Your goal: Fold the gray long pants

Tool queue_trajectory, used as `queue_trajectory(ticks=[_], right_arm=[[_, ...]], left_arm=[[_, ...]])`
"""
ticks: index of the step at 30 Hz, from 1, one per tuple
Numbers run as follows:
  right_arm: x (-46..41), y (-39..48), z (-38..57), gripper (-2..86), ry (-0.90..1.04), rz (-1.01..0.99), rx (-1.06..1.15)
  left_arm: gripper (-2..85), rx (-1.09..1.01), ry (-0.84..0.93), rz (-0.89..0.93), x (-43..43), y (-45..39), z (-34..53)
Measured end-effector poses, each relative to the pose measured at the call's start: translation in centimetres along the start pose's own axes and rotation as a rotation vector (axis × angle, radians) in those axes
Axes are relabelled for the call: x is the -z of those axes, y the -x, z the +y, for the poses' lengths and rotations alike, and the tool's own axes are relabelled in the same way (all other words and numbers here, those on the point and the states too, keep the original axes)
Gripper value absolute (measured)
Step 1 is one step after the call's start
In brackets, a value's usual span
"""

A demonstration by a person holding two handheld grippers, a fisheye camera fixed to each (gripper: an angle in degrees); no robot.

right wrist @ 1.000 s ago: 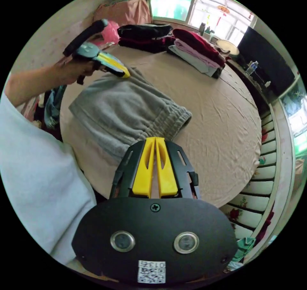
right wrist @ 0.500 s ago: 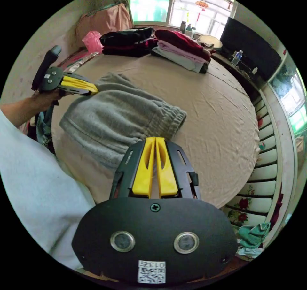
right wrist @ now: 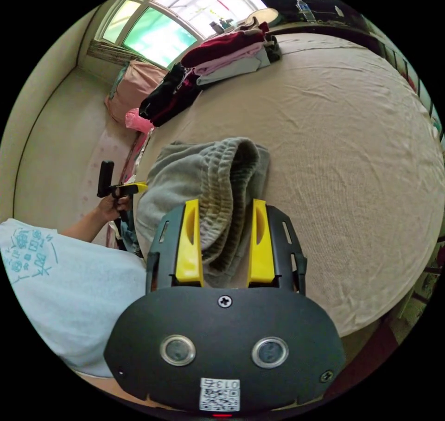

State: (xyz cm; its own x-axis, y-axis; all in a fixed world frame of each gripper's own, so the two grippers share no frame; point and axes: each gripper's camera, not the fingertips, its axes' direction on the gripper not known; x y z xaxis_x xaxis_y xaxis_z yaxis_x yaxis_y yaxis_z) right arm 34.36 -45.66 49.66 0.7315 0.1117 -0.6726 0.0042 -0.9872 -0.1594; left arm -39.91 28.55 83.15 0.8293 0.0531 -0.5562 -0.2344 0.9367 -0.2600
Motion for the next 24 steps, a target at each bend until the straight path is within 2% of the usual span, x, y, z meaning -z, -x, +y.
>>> queue_trajectory(ticks=[14, 18, 24], right_arm=[[-2.0, -3.5, 0.5, 14.6, -0.014, -0.015, -0.056], [-3.2, -4.5, 0.2, 11.8, -0.002, -0.109, -0.107], [-4.7, 2.0, -0.4, 9.1, 0.023, 0.166, 0.082]], left_arm=[[14.0, -0.012, 0.033, 0.036, 1.2, 4.1, -5.2], [13.2, -0.005, 0.047, 0.051, 1.6, 4.7, -6.7], [8.2, -0.059, 0.055, -0.003, 2.1, 3.3, -8.6]])
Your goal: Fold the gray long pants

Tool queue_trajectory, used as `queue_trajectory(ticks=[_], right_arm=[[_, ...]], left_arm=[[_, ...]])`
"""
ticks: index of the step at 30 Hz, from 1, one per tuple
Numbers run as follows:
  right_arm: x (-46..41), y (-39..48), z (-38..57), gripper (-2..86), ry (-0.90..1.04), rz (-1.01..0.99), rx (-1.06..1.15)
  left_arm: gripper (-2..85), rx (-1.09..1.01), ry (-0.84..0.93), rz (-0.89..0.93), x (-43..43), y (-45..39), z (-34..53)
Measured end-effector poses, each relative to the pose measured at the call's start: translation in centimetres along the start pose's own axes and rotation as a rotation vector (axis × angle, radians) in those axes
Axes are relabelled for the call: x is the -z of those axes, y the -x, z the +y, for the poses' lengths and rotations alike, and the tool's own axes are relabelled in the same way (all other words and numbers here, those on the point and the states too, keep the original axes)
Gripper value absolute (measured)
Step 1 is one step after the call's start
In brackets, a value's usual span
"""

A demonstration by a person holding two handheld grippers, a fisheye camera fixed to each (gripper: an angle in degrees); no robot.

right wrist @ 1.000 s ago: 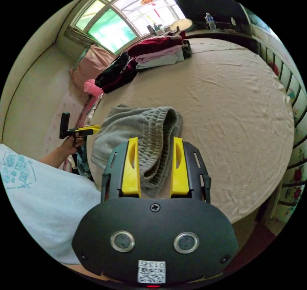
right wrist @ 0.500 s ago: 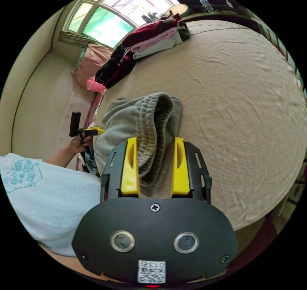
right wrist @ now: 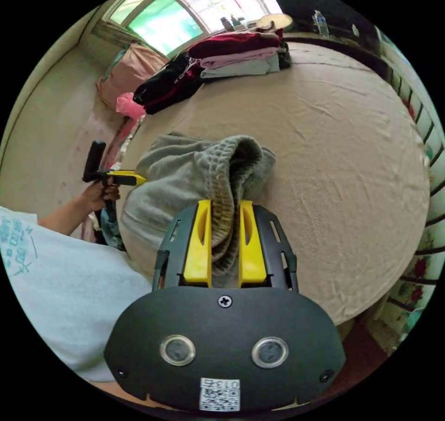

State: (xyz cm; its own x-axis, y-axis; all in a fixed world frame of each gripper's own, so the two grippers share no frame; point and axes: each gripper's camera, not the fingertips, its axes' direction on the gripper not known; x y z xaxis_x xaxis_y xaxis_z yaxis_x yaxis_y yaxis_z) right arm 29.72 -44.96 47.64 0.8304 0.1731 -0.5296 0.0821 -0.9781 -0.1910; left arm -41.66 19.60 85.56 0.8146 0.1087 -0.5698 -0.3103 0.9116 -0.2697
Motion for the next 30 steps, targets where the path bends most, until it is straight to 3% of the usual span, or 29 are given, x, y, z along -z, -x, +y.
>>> queue_trajectory(ticks=[4, 12, 20, 25, 30], right_arm=[[-1.3, 7.6, -0.1, 8.7, 0.028, 0.302, 0.18], [-0.5, 15.9, 0.6, 8.6, -0.078, 0.531, 0.307], [5.2, 15.8, -7.7, 8.6, -0.289, 0.505, 0.334], [8.1, 11.2, -22.3, 8.5, -0.438, 0.438, 0.393], [6.7, 2.8, -38.2, 8.5, -0.468, 0.319, 0.332]], left_arm=[[7.1, -0.003, -0.024, 0.022, 0.7, -0.7, -0.6], [6.7, -0.159, -0.163, 0.051, 6.0, -6.5, -1.0], [6.8, -0.279, -0.323, 0.001, 13.2, -10.2, -11.1], [6.7, -0.358, -0.421, -0.159, 18.9, -12.7, -23.7], [6.8, -0.342, -0.425, -0.332, 21.9, -12.6, -40.2]])
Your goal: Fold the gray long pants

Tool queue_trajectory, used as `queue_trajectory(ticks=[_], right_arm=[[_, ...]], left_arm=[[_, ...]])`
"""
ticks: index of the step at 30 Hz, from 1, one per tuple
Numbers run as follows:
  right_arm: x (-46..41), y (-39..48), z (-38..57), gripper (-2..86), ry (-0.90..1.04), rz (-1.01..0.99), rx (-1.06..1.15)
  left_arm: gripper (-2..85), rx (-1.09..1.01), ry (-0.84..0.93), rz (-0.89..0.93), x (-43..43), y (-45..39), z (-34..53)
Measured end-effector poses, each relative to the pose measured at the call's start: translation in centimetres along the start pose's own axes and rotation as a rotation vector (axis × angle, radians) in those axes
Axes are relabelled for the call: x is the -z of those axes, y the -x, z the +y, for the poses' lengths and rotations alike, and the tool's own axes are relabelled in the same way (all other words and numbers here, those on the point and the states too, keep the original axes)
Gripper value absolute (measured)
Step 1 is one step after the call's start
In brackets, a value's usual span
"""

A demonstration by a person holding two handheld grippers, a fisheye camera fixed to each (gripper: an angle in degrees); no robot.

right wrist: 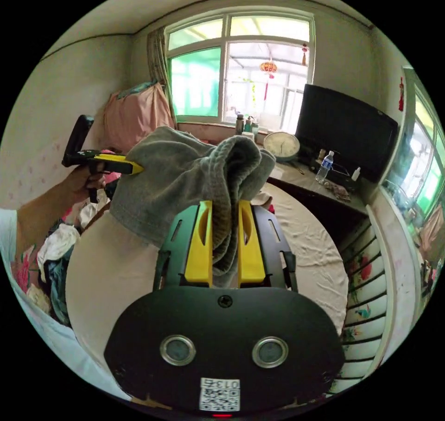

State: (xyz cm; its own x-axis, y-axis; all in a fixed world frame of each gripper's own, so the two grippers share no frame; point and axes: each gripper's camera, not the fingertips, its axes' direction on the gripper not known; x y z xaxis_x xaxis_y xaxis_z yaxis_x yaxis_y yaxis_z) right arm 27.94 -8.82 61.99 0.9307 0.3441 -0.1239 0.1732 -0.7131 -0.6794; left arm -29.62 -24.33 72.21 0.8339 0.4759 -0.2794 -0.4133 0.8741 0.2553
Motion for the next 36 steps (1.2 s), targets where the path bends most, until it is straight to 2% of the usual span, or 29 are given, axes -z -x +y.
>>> queue_trajectory(ticks=[4, 8, 9, 12, 13, 15, 22, 28, 32, 36], right_arm=[[-11.5, -7.1, -4.3, 8.3, 0.112, -0.058, -0.094], [-21.8, -9.5, -3.3, 8.0, 0.314, -0.01, -0.068], [-24.5, -10.2, -2.2, 7.9, 0.366, -0.01, -0.063], [-27.4, -14.6, 0.2, 8.0, 0.316, -0.144, -0.22], [-28.2, -15.9, 0.8, 8.1, 0.313, -0.204, -0.252], [-28.7, -16.4, 1.7, 8.2, 0.282, -0.235, -0.244], [-28.2, -14.4, 4.1, 10.0, 0.138, -0.16, -0.255], [-23.9, -16.7, 4.1, 12.8, 0.088, -0.213, -0.336], [-18.7, -15.9, 5.6, 12.6, 0.06, -0.143, -0.332], [-11.3, -7.3, 7.8, 11.8, -0.029, -0.083, -0.189]], left_arm=[[6.9, 0.041, 0.112, -0.08, -6.4, 3.1, -6.7], [7.1, 0.061, 0.345, -0.255, -15.4, 3.9, -8.8], [7.2, 0.089, 0.334, -0.262, -16.5, 4.1, -8.7], [7.1, 0.25, 0.262, -0.172, -16.6, 6.1, -8.9], [7.1, 0.244, 0.265, -0.171, -16.6, 6.0, -9.0], [7.1, 0.181, 0.276, -0.219, -16.5, 4.6, -9.4], [8.0, 0.231, 0.198, -0.224, -13.4, 2.3, -9.5], [10.3, 0.451, 0.079, -0.139, -5.7, 0.8, -9.3], [10.0, 0.326, 0.091, -0.275, 1.8, -3.9, -6.7], [6.1, 0.177, 0.068, -0.29, 9.2, -11.4, 0.8]])
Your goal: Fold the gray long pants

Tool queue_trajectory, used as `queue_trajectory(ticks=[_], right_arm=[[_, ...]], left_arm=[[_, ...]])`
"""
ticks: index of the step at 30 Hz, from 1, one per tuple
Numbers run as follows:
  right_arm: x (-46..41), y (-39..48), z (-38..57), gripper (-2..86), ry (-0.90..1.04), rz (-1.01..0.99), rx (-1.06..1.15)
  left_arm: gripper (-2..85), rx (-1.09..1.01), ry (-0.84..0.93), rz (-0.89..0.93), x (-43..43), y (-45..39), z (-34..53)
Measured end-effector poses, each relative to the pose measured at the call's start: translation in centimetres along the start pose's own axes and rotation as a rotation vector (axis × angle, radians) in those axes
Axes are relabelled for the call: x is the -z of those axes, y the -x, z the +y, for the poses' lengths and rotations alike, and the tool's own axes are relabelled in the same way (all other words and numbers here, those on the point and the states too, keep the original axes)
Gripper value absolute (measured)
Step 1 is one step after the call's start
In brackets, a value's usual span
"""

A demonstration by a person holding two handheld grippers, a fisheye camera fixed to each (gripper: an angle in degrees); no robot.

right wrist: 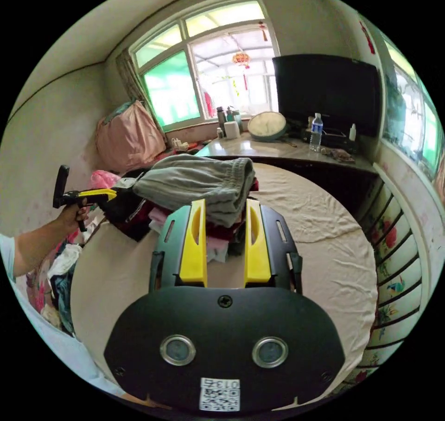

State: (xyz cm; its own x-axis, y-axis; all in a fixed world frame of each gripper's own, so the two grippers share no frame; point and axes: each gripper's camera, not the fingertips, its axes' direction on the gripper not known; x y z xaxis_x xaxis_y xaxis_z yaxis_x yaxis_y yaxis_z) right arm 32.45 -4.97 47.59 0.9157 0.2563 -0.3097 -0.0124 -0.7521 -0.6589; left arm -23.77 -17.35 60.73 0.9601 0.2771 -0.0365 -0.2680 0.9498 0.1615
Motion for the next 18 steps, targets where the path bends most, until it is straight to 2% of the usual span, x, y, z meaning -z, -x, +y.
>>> queue_trajectory(ticks=[5, 7, 11, 13, 16, 18], right_arm=[[3.1, 16.1, 7.6, 6.4, -0.014, -0.004, 0.192], [2.9, 24.9, 11.2, 2.6, 0.025, -0.005, 0.272], [2.6, 39.2, 14.7, 0.9, 0.045, -0.035, 0.452], [2.5, 48.0, 16.0, 0.8, 0.032, -0.121, 0.576], [0.3, 57.4, 17.1, 1.5, 0.141, -0.278, 0.691], [-1.5, 62.2, 17.3, 2.6, 0.222, -0.388, 0.742]], left_arm=[[0.8, -0.104, 0.035, -0.049, 8.9, -4.9, 14.1], [0.3, -0.087, 0.057, -0.08, 12.7, -5.9, 19.1], [0.1, -0.034, 0.143, -0.098, 21.8, -6.6, 29.7], [0.3, -0.041, 0.172, -0.161, 25.9, -6.5, 33.7], [1.4, 0.071, 0.201, -0.274, 32.7, -4.4, 39.7], [4.4, 0.247, 0.199, -0.336, 38.2, -1.4, 44.5]])
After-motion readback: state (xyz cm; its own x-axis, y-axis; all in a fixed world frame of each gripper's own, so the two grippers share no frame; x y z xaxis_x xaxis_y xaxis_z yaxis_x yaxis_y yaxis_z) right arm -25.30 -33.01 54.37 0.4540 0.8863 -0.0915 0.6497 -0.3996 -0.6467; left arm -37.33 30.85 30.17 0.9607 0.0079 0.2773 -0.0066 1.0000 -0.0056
